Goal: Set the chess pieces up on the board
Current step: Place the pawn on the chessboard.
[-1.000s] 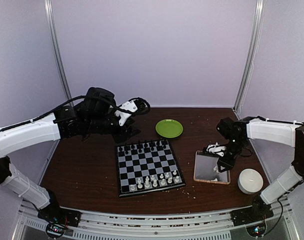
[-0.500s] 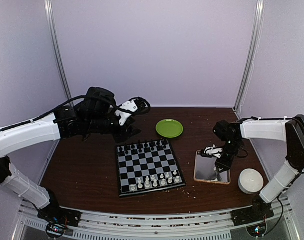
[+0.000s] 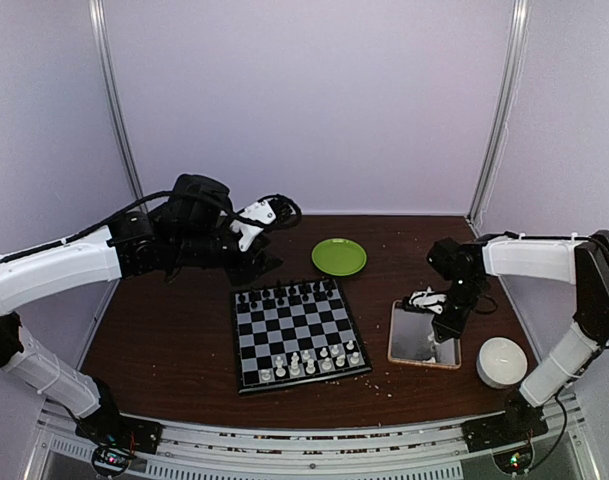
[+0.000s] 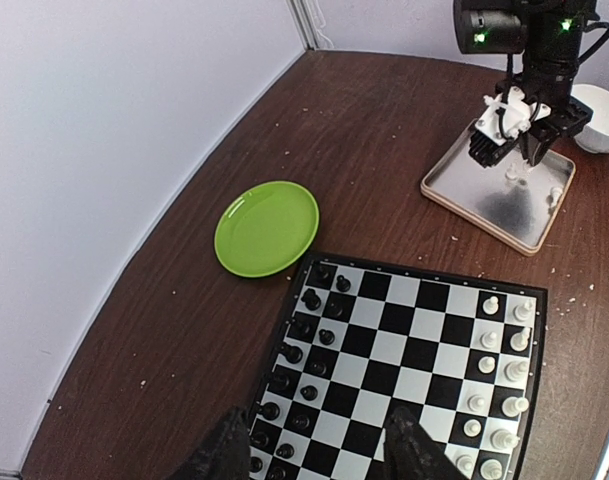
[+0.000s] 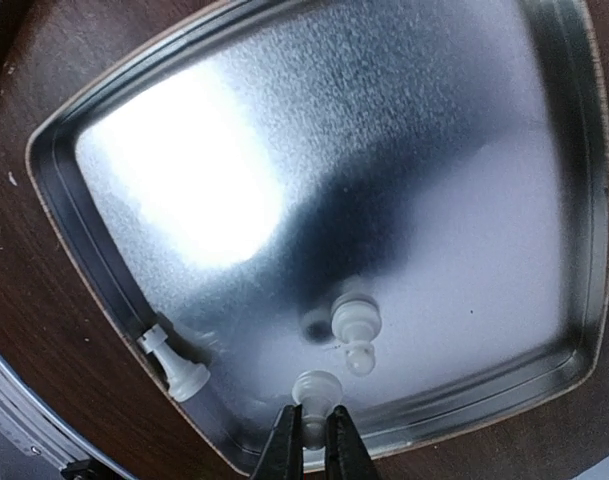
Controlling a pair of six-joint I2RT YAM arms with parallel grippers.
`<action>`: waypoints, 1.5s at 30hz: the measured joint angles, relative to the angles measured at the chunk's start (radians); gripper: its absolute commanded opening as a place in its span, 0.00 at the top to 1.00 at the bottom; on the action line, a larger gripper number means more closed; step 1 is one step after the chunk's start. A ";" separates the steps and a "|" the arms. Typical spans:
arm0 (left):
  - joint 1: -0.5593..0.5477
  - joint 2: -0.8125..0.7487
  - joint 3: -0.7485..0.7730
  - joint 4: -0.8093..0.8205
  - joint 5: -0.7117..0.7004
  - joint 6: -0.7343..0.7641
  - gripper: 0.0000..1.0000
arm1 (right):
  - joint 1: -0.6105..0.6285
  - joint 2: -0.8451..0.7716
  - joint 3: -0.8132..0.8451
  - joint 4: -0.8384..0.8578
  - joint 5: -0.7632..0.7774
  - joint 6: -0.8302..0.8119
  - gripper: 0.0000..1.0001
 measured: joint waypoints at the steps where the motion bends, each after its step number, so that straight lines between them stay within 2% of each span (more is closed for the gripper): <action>1: 0.000 0.000 0.000 0.000 0.000 0.000 0.53 | 0.000 -0.017 0.004 -0.013 -0.003 0.000 0.95; 8: 0.000 0.000 0.000 0.000 -0.006 0.004 0.53 | 0.002 -0.101 0.111 -0.105 -0.077 -0.001 0.95; 14: 0.023 0.000 0.000 0.001 -0.024 0.007 0.52 | 0.108 -0.070 0.329 -0.170 -0.116 -0.002 0.94; 19: 0.085 -0.006 0.000 0.002 -0.032 -0.005 0.53 | 0.247 0.066 0.552 -0.187 -0.128 -0.015 0.95; 28: 0.124 -0.051 0.000 0.016 -0.060 -0.010 0.52 | 0.436 0.474 0.893 -0.256 -0.087 -0.014 0.94; 33: 0.126 -0.055 0.000 0.026 -0.068 -0.009 0.52 | 0.482 0.588 0.968 -0.278 -0.074 -0.003 0.94; 45: 0.126 -0.055 0.000 0.026 -0.067 -0.010 0.52 | 0.499 0.674 1.032 -0.294 -0.066 0.031 0.92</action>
